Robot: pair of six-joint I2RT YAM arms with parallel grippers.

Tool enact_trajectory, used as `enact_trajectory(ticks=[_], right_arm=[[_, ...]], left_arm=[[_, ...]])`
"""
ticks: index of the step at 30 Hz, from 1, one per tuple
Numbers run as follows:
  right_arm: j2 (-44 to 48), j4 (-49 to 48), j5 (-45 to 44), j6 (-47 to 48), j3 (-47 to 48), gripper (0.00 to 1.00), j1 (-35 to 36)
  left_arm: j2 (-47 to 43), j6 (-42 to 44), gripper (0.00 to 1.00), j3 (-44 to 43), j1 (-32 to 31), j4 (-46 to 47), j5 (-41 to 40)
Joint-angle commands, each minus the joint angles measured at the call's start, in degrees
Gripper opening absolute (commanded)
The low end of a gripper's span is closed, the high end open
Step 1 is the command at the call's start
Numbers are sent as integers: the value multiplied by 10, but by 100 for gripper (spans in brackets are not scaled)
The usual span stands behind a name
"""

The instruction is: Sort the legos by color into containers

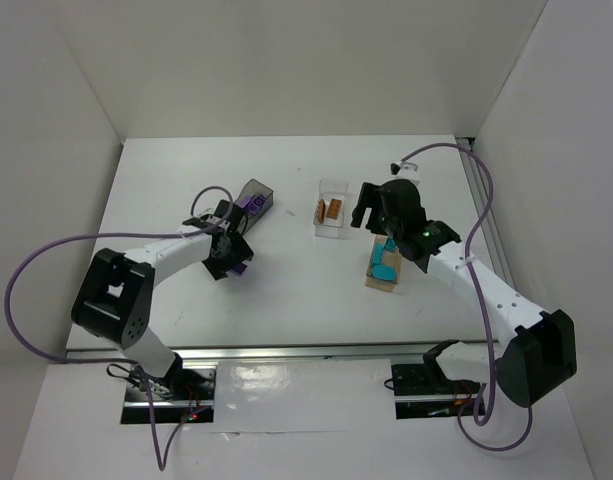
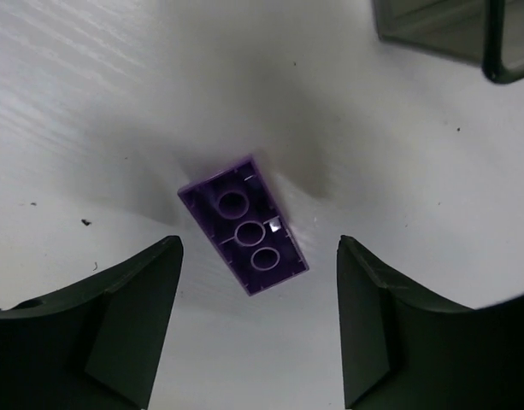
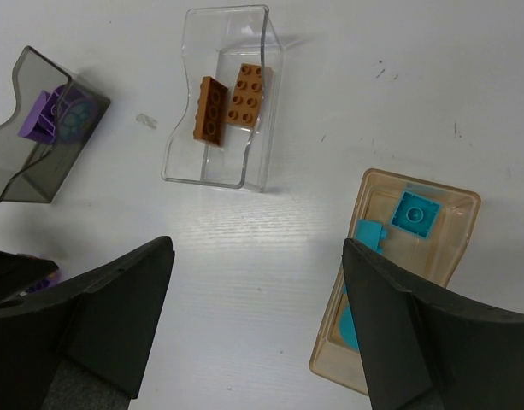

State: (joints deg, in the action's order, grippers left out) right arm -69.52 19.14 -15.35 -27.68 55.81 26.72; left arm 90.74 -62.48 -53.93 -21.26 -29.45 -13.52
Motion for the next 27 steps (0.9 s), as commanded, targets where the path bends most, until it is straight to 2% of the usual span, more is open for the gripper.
enact_trajectory(ticks=[1,5,8,10,15,16,18,20,22,26,27], right_arm=[[11,15,-11,9,-5,87,-4],[11,15,-11,9,-5,87,-4],[6,9,-5,9,-5,87,-4],[6,4,-5,9,-5,87,-4],[6,4,1,14,-5,87,-4],[6,4,1,14,-11,87,-4],[11,4,1,14,-11,87,-10],[11,4,1,14,-11,87,-10],[6,4,6,14,-11,87,-10],[6,4,11,14,-11,87,-10],[6,4,16,14,-11,87,-10]], left_arm=[[26,-26,76,-31,-2,19,-14],[38,-32,62,-31,-2,12,-20],[38,-32,42,-31,-2,12,-20],[30,-18,34,-26,-2,19,-26],[-39,3,28,-21,-8,-21,-81],[-75,33,28,-28,-14,-21,-91],[-106,77,16,-35,-14,-15,-126],[-133,139,14,-59,-14,-6,-156],[-126,196,14,-82,-14,14,-163],[-43,242,16,-201,0,4,-148],[1,247,16,-224,0,-5,-148]])
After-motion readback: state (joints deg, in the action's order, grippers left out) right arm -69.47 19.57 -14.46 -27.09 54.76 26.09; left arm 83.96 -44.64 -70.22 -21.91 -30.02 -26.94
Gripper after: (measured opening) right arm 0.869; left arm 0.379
